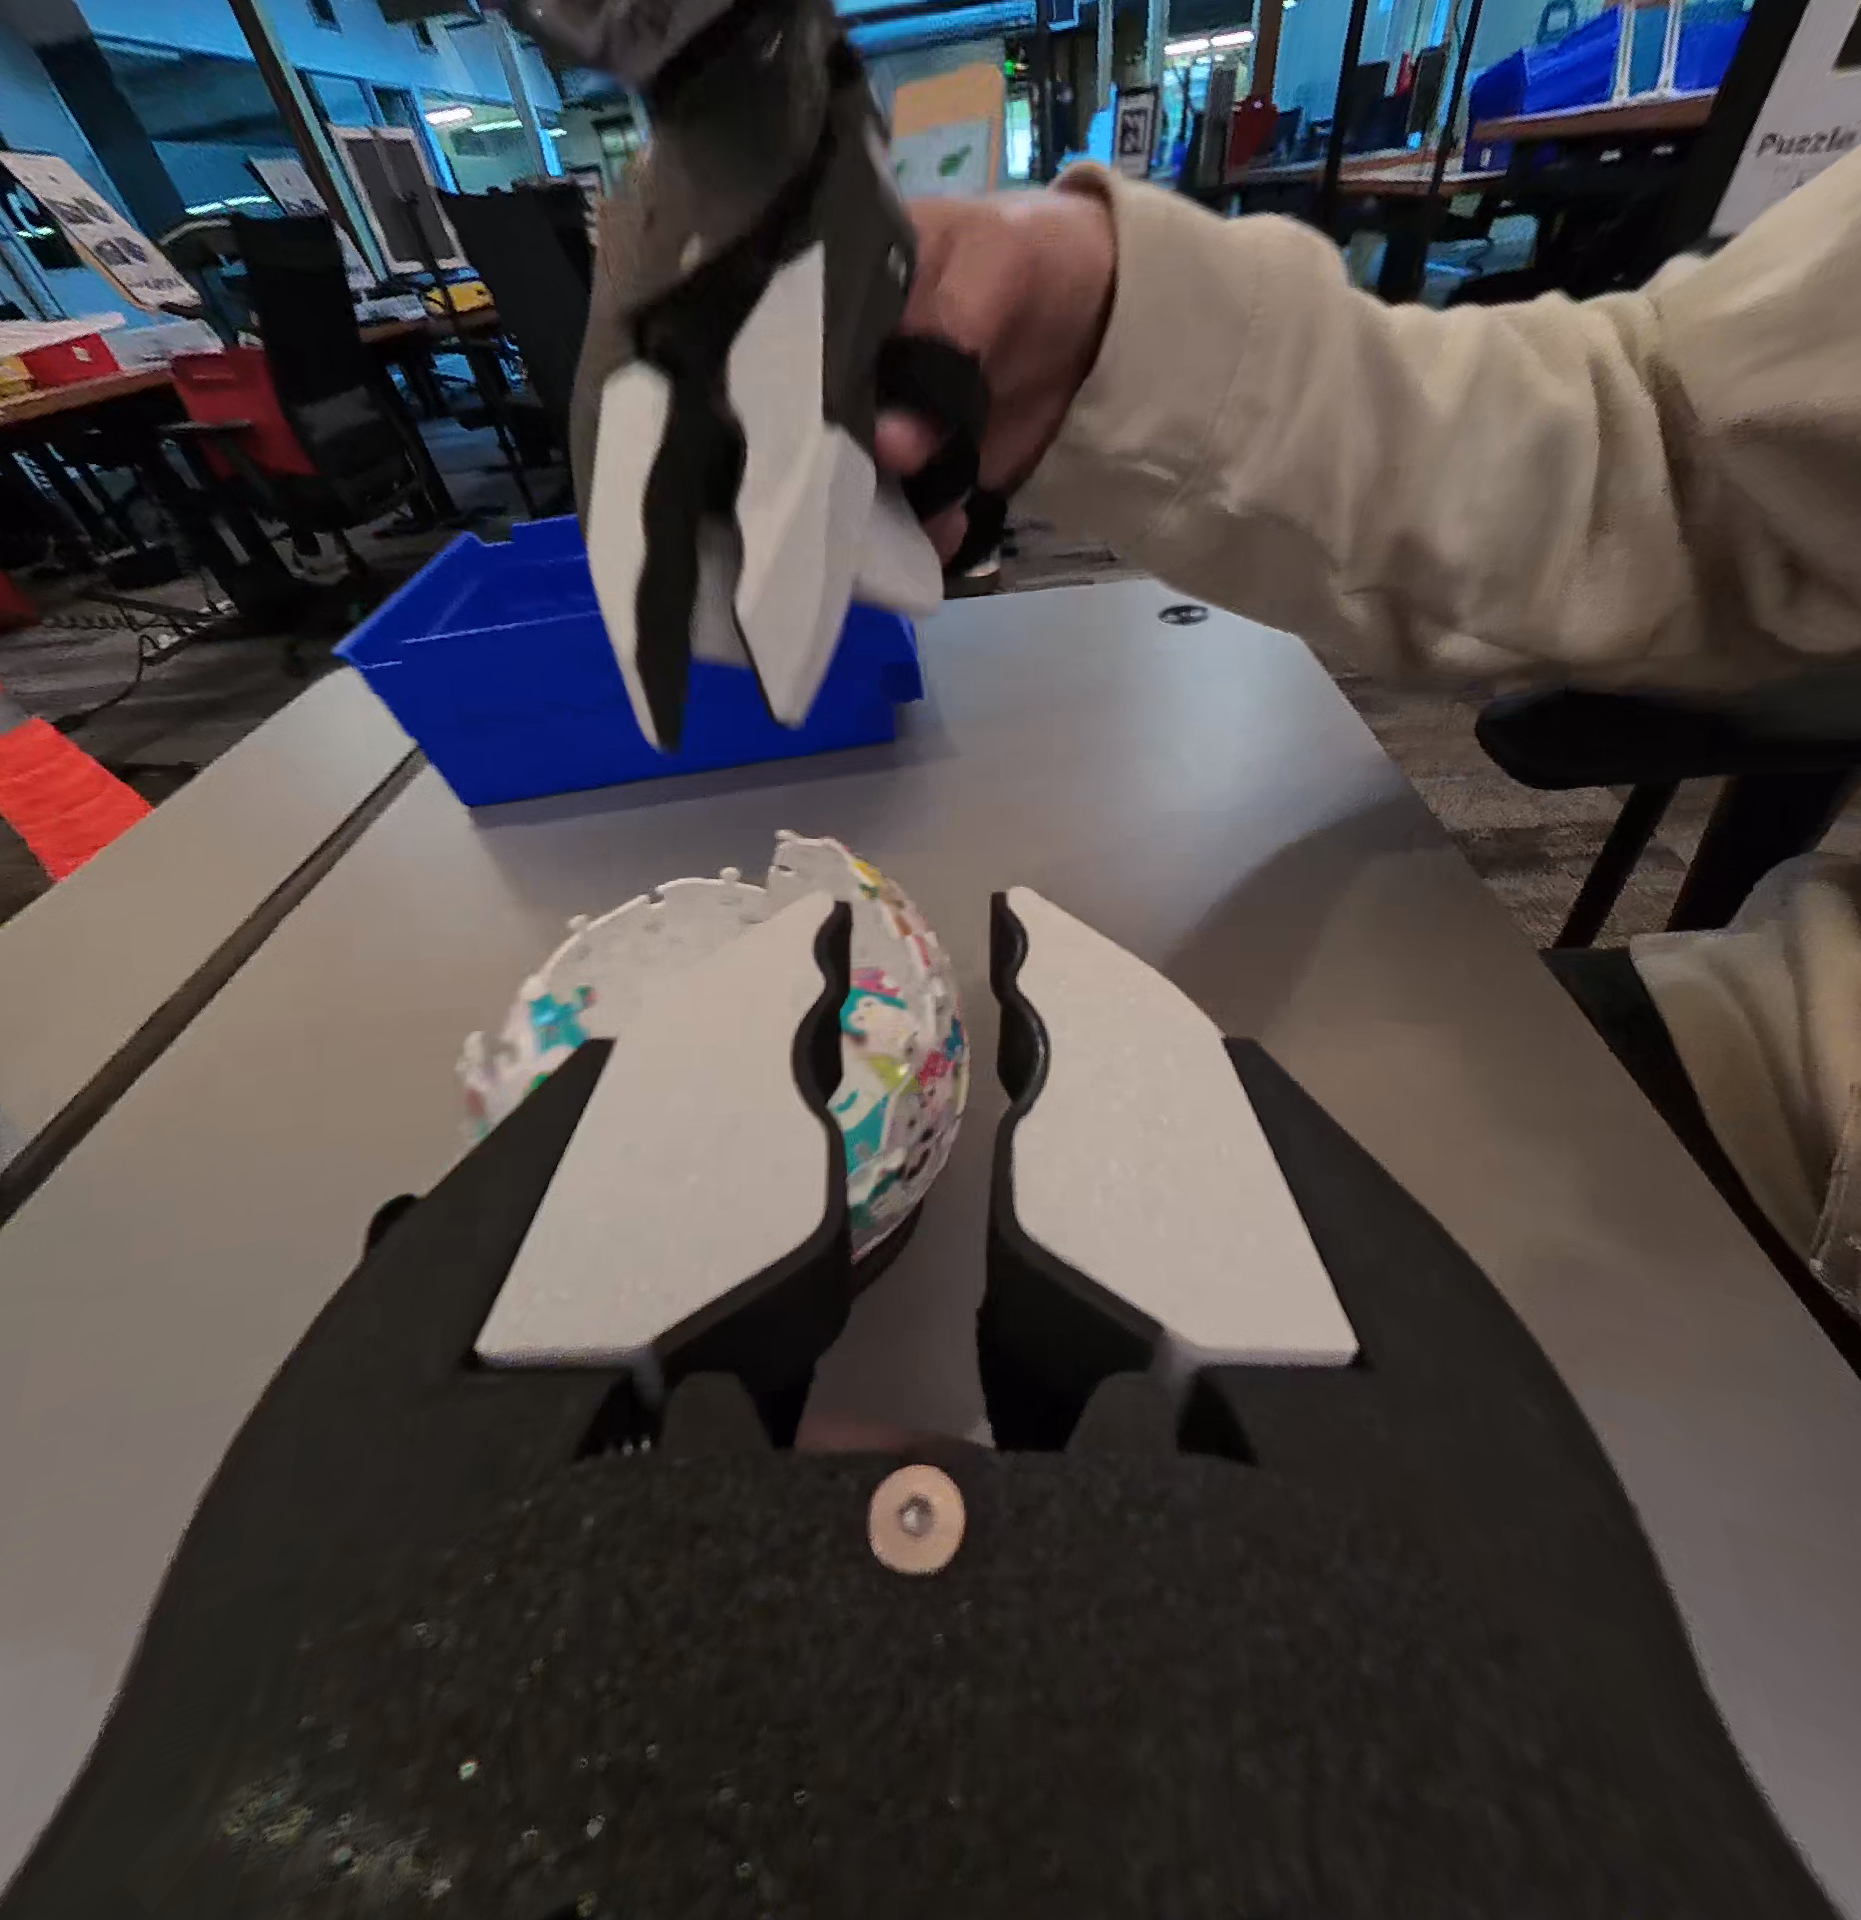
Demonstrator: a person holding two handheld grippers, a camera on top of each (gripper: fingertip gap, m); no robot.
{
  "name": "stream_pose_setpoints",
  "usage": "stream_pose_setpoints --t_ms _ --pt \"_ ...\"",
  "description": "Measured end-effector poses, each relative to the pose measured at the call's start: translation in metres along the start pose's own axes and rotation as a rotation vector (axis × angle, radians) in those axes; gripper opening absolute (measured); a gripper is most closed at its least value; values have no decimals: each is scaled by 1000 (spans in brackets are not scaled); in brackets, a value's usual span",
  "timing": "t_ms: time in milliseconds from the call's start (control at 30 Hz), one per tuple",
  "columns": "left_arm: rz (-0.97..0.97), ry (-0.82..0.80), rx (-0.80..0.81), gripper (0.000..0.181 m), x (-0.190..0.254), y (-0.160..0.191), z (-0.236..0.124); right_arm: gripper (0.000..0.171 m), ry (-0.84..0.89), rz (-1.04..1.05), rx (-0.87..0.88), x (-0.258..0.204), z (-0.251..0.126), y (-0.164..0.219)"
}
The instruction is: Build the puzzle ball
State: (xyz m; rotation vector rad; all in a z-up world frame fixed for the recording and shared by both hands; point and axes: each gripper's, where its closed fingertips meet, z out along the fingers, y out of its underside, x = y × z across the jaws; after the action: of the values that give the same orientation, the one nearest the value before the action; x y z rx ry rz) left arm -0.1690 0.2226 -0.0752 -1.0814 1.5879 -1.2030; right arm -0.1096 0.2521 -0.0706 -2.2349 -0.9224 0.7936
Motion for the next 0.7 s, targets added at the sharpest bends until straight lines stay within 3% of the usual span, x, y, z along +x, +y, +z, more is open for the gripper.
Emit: stream_pose_setpoints --t_ms 100,233,300,333,433,533,633,700 --pt "40 -118 -43 33 -22 9 -16 31 -194 64 -258 -6 33 16" --pt "-8 -178 -129 69 -38 34 -12 38 -241 29 -456 -9 52 30" --pt "-35 -174 -175 75 -39 46 -5 27 -255 39 -524 -11 57 33" --pt "-36 -185 -198 75 -40 52 -1 14 -263 45 -549 -13 58 35" --pt "-45 -254 -201 60 -51 58 3 2 -246 14 -504 -17 59 27" --pt "-55 -311 -192 41 -60 57 2 1 -215 -185 -395 -35 55 17" --pt "4 -372 -190 21 -65 55 1 1 -24 -357 -364 -34 49 13" --pt "18 -389 -186 13 -65 53 1 1 91 -506 -249 -39 41 -3"
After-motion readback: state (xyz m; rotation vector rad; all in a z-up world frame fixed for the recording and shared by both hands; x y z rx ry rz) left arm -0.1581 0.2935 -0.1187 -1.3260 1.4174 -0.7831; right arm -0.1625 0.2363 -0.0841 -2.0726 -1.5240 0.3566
